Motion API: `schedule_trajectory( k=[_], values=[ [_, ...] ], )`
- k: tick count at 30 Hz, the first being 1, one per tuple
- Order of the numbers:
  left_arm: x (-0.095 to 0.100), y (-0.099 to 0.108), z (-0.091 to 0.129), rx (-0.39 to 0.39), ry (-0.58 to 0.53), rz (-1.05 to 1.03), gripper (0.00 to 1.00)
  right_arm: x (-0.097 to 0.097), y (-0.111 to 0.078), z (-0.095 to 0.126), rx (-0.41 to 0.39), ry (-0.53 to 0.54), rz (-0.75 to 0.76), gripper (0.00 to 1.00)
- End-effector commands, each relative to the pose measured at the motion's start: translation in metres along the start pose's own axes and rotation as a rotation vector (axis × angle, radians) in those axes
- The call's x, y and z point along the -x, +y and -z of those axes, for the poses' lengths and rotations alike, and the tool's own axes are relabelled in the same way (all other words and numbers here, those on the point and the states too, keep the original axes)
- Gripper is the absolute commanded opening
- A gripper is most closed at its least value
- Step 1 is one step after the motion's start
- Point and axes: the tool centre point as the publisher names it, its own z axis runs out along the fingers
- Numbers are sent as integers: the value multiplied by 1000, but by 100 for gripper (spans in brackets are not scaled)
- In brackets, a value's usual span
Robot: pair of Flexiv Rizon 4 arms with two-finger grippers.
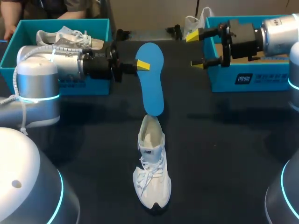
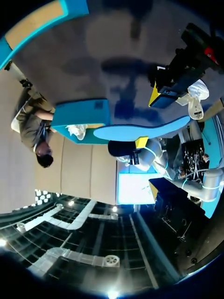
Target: Take the shoe out of the shoebox, open the shoe tongue, remove and reinsert the insole, then place the shoe into the shoebox
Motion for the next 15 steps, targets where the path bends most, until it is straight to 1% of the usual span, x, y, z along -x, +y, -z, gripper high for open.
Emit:
schedule_trajectory(
  k=[1, 4, 8, 13, 15],
  values=[
    [-2, 3, -1, -12, -14, 0, 0, -13, 1, 8, -17, -109, 1, 100],
    [-2, 3, -1, -12, -14, 0, 0, -20, 3, 10, -34, -215, -10, 100],
    [-2, 3, -1, -12, -14, 0, 0, -35, 9, 9, -58, -379, -16, 100],
    [-2, 3, -1, -12, -14, 0, 0, -52, 9, 5, -46, -597, -17, 100],
    [-2, 3, -1, -12, -14, 0, 0, -58, 9, 4, -45, -663, -22, 100]
  ],
)
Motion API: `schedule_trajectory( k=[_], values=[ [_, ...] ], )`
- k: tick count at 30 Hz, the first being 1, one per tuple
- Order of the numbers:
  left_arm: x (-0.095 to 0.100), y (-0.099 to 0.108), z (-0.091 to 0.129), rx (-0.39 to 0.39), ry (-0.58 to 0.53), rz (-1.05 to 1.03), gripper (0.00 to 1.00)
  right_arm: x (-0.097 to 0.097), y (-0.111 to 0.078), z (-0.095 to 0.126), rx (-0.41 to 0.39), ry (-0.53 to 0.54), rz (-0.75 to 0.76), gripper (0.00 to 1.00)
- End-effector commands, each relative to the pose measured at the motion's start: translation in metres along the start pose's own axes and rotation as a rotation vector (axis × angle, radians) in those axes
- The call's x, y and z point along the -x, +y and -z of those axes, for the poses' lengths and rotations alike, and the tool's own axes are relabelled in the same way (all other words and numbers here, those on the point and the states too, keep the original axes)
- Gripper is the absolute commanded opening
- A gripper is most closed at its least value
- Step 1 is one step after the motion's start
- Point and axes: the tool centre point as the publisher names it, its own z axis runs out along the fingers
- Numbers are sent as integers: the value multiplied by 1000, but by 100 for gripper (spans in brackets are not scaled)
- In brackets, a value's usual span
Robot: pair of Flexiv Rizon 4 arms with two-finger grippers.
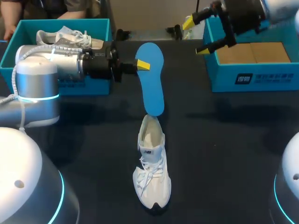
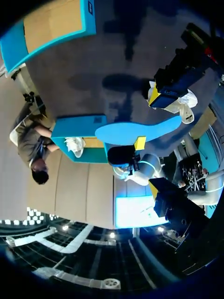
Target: Take the shoe out of the shoebox, open the shoe tongue, remove and reinsert the insole, then place the shoe into the shoebox
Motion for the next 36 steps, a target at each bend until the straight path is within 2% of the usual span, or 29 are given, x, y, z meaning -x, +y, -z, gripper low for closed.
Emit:
schedule_trajectory(
  k=[1, 7, 11, 21, 25, 36],
  values=[
    [0, 1, 0, -4, 0, -1, 0, -19, 3, 0, -5, -412, -19, 100],
    [0, 1, 0, -4, 0, -1, 0, -33, 1, -1, -3, -575, -26, 100],
    [0, 1, 0, -4, 0, -1, 0, -40, -4, -3, 0, -639, -21, 100],
    [0, 1, 0, -4, 0, -1, 0, -51, -12, -26, -35, -809, -61, 100],
    [0, 1, 0, -4, 0, -1, 0, -57, -16, -35, -17, -826, -65, 100],
    [0, 1, 0, -4, 0, -1, 0, -59, -23, -68, -31, -882, -95, 100]
  ],
)
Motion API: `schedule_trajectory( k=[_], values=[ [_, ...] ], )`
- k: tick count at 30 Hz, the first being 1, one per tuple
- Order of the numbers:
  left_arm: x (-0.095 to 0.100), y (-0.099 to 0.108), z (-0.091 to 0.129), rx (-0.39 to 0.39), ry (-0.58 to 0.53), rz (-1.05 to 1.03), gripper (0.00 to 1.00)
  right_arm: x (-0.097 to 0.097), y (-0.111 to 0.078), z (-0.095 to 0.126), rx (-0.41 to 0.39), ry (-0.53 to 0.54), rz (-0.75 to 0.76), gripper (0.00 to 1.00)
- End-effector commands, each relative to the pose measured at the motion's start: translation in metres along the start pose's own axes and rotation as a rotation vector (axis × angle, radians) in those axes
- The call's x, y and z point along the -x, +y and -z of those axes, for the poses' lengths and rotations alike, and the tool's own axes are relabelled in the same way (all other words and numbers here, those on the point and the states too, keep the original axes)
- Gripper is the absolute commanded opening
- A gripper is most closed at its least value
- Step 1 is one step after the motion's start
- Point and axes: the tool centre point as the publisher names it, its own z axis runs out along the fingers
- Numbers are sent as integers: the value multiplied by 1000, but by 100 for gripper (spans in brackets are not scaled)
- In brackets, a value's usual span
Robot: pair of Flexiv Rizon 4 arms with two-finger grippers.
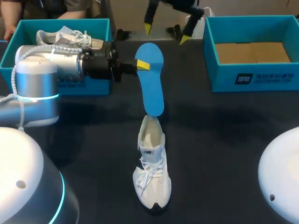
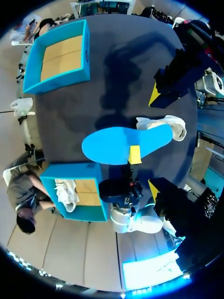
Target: Take the shoe out of the shoebox, open the shoe tongue, remove and reinsert the insole, then place the shoe into the shoebox
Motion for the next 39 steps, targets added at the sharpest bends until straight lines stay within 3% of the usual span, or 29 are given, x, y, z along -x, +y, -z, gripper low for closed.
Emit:
schedule_trajectory(
  k=[1, 13, 17, 26, 39],
  values=[
    [0, 1, 0, -3, 0, -1, 0, -11, 0, -7, -20, -149, -14, 100],
    [0, 1, 0, -3, 0, -1, 0, -10, -4, -4, -1, -139, -10, 100],
    [0, 1, 0, -3, 0, -1, 0, 7, 2, -6, -48, -31, -92, 100],
    [0, 1, 0, -3, 0, -1, 0, 30, 1, 5, -40, 316, -131, 100],
    [0, 1, 0, -3, 0, -1, 0, 43, 5, 5, -117, 598, -146, 100]
  ],
)
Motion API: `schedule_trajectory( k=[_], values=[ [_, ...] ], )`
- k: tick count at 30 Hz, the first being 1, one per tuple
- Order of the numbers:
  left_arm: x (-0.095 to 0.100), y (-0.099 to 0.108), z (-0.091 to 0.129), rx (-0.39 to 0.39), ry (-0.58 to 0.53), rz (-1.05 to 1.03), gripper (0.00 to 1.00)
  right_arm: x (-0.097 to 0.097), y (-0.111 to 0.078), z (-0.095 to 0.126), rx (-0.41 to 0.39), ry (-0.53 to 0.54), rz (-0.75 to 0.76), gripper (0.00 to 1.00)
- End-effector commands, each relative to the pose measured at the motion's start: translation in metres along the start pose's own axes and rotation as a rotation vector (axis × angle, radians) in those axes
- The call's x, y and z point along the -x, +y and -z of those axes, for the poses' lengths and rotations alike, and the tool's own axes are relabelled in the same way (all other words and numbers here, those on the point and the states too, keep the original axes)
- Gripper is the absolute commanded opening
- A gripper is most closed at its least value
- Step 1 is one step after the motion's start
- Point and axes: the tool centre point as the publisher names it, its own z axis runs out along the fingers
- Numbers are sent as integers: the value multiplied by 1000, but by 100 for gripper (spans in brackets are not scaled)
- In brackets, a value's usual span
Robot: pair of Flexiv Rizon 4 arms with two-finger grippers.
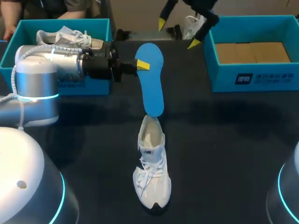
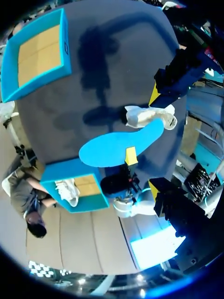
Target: Take the shoe out of the shoebox, open the shoe tongue, remove and reinsert the insole, then place the shoe into the shoebox
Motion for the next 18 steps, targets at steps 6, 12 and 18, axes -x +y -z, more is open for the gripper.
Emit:
schedule_trajectory(
  k=[6, 12, 18],
  values=[
    [0, 1, -1, -3, 0, -1, 0, 20, 6, -15, -20, 494, 27, 100],
    [0, 1, -1, -3, 0, -1, 0, 24, 8, -21, -21, 588, 36, 100],
    [0, 1, -1, -3, 0, -1, 0, 31, 11, -23, -11, 654, 73, 100]
  ],
)
